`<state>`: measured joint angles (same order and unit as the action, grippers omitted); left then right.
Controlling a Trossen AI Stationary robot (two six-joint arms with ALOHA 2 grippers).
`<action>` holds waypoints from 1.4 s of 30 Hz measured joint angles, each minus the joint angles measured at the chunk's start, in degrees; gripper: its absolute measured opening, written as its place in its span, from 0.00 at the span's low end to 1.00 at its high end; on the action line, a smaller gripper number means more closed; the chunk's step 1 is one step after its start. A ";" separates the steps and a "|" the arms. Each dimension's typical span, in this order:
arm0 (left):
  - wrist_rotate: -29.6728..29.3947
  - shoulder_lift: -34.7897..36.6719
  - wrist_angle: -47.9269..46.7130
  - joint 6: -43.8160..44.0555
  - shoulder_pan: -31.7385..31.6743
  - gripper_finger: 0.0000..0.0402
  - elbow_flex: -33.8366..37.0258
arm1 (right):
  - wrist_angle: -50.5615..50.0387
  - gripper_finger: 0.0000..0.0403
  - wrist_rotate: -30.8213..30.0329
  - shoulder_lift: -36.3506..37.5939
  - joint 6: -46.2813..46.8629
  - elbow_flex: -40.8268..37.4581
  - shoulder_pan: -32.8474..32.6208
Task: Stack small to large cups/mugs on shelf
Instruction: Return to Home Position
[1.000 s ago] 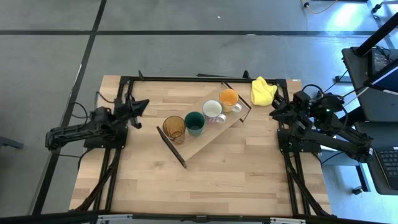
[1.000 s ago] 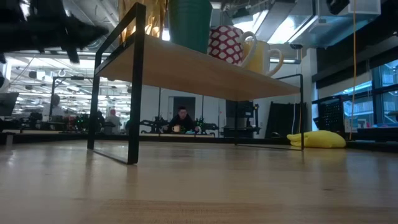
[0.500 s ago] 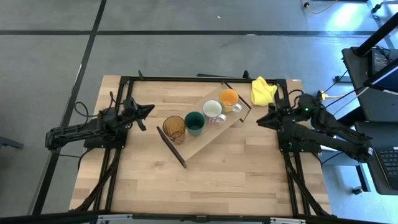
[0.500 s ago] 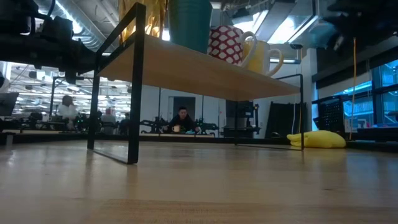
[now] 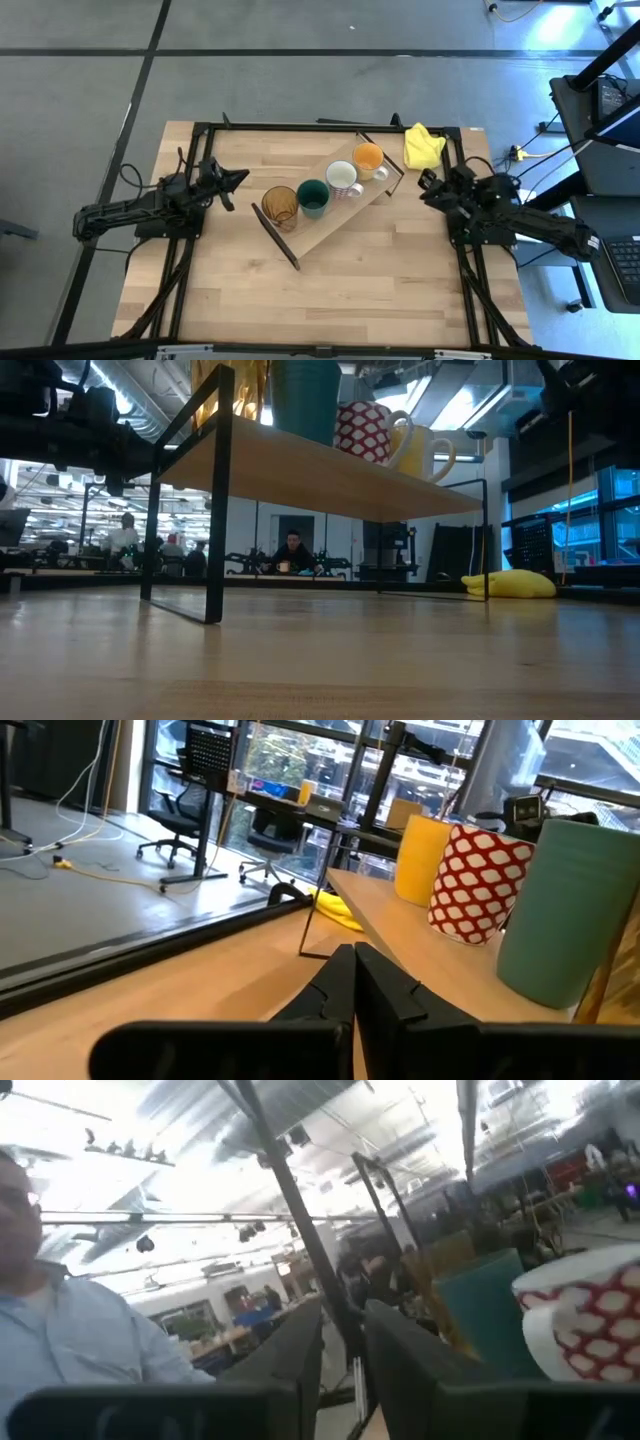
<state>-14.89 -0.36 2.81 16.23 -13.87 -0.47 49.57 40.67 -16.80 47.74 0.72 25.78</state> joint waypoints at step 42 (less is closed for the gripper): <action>0.89 0.00 0.19 -6.33 0.02 0.00 -0.01 | -44.96 0.21 -2.00 -2.97 -12.07 -0.30 0.28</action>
<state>-14.00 -0.36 2.99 9.90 -13.85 -0.48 4.62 38.68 -19.77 35.67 0.43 26.06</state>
